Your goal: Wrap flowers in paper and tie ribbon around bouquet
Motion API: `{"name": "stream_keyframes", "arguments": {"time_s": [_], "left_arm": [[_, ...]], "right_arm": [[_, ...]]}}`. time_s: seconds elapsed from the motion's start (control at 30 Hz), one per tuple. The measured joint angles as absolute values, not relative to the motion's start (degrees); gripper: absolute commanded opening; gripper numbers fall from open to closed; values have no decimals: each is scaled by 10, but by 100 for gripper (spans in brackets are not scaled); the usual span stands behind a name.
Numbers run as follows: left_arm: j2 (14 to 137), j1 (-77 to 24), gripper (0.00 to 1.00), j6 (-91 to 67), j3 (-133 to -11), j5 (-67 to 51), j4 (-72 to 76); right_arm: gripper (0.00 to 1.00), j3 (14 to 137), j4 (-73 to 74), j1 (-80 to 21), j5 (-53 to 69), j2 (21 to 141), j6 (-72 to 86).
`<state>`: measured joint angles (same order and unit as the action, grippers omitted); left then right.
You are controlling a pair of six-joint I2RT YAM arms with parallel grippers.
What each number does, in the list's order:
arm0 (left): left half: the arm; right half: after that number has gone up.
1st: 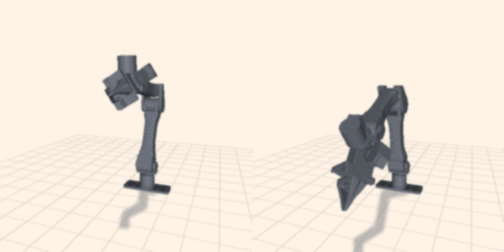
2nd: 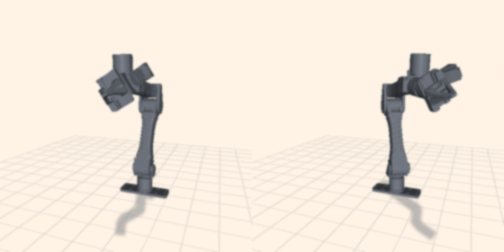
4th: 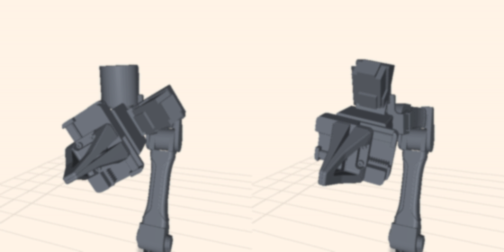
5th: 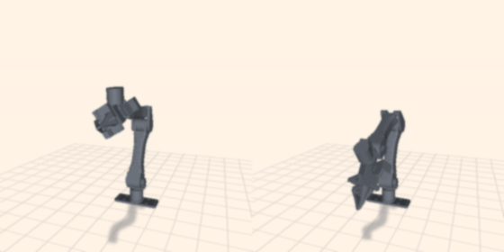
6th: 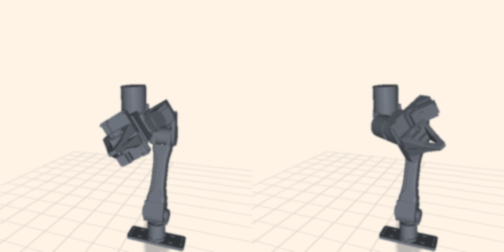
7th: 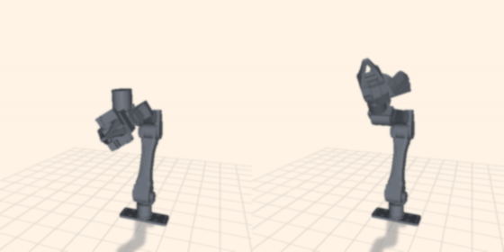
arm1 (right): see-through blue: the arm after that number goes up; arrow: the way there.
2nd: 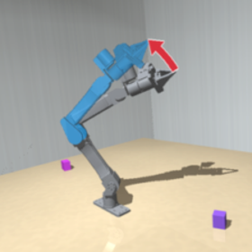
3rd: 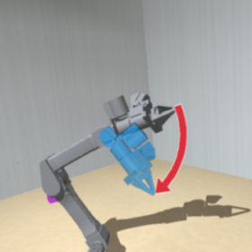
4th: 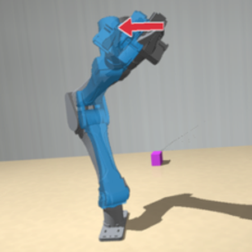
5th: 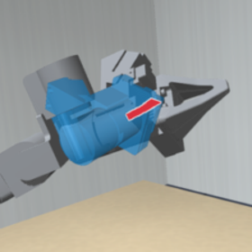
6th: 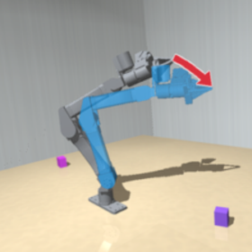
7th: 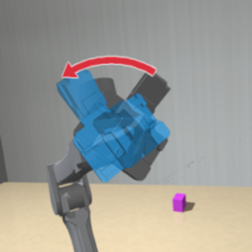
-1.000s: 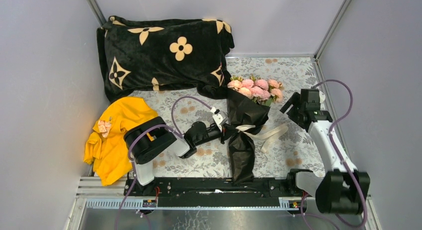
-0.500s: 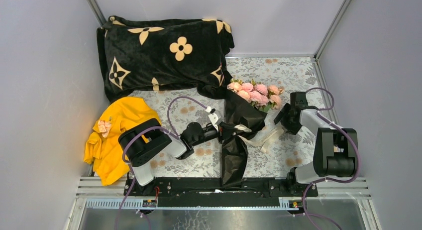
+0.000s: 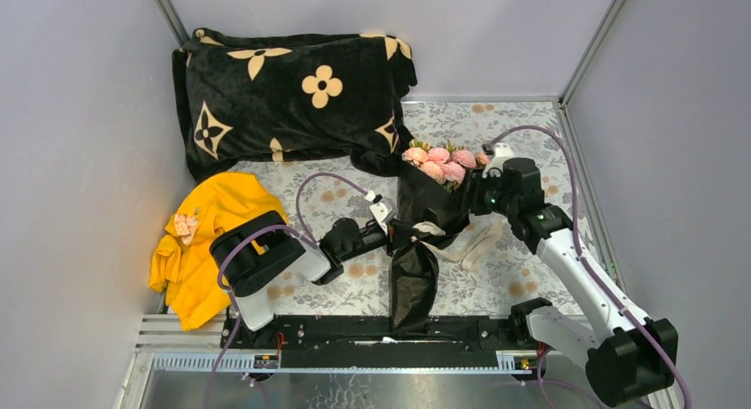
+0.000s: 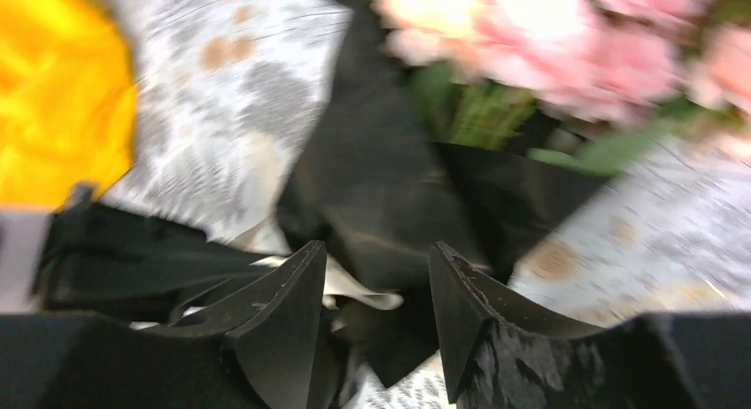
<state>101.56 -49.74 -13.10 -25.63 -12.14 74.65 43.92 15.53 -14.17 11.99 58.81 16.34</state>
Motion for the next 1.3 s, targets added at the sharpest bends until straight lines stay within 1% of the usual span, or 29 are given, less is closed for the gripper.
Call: {"name": "stream_keyframes", "arguments": {"time_s": [0.1,0.2,0.27,0.37,0.53,0.83,0.87,0.9,1.0,1.1,1.13,1.27,1.3], "left_arm": [[1011,-495,0,-131,-255,-132,747],[1004,-493,0,-134,-251,-142,746],[1002,-491,0,-136,-248,-146,746],[1000,-490,0,-136,-243,-147,745],[998,-488,0,-136,-241,-148,745],[998,-483,0,-136,-240,-151,743],[998,-483,0,-136,-240,-151,743],[998,-483,0,-136,-240,-151,743],[998,-483,0,-136,-240,-152,742],[998,-482,0,-136,-240,-152,741],[998,-481,0,-135,-240,-152,740],[996,-479,0,-123,-237,-157,737],[996,-479,1,-116,-236,-163,737]], "right_arm": [[59,439,116,-185,197,586,133],[63,436,100,-198,252,625,112],[65,431,95,-202,282,653,101],[64,428,91,-212,309,684,86],[61,425,82,-220,339,709,70],[58,415,80,-239,340,738,66],[54,414,80,-241,338,741,65],[48,413,80,-243,335,743,64],[17,412,80,-244,329,743,59],[2,412,85,-244,319,743,58],[0,412,88,-244,319,743,57],[0,432,112,-247,311,742,65],[0,440,116,-249,310,742,66]]}}
